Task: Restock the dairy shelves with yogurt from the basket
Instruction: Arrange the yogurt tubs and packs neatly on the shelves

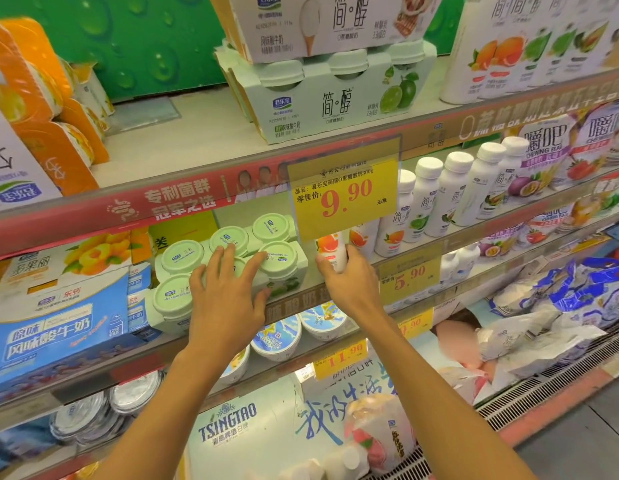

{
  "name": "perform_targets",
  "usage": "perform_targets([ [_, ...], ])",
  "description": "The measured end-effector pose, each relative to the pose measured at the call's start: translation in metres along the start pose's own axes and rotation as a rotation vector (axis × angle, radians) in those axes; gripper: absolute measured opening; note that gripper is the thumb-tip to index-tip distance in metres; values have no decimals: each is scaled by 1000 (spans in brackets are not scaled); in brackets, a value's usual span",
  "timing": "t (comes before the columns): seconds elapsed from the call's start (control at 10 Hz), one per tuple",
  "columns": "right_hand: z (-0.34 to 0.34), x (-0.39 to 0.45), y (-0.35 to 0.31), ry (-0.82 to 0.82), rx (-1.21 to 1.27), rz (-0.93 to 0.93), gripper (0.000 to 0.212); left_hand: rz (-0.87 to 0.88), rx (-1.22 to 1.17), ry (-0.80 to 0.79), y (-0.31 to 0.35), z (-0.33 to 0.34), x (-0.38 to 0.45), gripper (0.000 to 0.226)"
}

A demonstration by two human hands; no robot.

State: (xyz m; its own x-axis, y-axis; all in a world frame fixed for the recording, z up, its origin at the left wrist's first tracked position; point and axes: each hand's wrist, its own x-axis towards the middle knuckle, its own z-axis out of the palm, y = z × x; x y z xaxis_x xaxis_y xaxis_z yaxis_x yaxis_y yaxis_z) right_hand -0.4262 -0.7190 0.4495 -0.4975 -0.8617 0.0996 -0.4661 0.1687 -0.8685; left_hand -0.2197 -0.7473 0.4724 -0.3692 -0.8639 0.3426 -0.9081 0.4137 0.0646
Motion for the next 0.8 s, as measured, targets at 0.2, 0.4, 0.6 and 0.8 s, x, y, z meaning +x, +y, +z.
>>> perform_targets([
  [0.2, 11, -7, 4, 77, -47, -88, 43, -3, 10, -4, 0, 0, 0, 58],
  [0.4, 20, -18, 8, 138, 12, -85, 43, -4, 5, -7, 0, 0, 0, 58],
  [0.6, 25, -23, 12, 183, 206, -12, 48, -8, 9, -13, 0, -1, 0, 58],
  [0.8, 24, -21, 12, 190, 150, -55, 56, -18, 0, -21, 1, -2, -1, 59],
])
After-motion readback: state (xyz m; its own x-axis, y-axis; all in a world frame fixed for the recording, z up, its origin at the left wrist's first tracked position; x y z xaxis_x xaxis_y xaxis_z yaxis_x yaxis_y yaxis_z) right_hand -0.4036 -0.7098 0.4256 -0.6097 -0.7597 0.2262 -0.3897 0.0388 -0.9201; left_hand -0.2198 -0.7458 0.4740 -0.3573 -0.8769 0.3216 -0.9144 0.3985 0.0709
